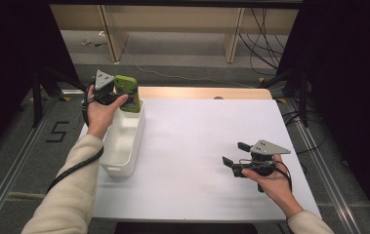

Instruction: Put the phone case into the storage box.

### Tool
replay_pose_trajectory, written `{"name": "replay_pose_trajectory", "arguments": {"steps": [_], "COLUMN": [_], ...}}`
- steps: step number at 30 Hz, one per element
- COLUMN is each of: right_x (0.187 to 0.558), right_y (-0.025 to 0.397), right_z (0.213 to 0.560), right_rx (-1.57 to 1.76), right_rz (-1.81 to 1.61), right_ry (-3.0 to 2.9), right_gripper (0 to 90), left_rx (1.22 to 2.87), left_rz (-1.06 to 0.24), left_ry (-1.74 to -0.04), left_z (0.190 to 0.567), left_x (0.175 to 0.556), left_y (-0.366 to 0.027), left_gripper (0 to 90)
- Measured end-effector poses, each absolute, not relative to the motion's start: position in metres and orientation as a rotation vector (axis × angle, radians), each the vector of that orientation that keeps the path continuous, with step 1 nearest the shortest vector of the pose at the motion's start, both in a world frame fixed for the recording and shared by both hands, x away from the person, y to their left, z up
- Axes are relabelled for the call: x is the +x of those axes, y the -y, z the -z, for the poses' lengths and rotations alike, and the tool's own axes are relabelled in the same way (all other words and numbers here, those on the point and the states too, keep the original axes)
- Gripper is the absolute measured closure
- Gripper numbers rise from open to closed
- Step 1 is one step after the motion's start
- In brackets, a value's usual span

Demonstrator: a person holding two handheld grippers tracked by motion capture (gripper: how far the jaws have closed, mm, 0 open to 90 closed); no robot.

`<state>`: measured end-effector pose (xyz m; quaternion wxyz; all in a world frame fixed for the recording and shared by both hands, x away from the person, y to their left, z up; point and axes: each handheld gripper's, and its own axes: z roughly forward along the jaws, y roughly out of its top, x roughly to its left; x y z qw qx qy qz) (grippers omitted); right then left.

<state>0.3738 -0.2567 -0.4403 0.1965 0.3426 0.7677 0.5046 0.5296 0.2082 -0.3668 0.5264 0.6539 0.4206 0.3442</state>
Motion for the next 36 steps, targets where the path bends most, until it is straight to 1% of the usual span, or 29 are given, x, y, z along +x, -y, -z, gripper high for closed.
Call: {"name": "replay_pose_trajectory", "arguments": {"steps": [36], "right_x": [0.374], "right_y": [0.257], "right_z": [0.441], "right_rx": [0.962], "right_rz": [-1.414], "right_ry": [-2.157], "right_gripper": [18.3], "left_rx": [1.562], "left_rz": [-0.816], "left_ry": [-1.038], "left_z": [0.376], "left_x": [0.545], "left_y": [-0.209], "left_gripper": [17.0]}}
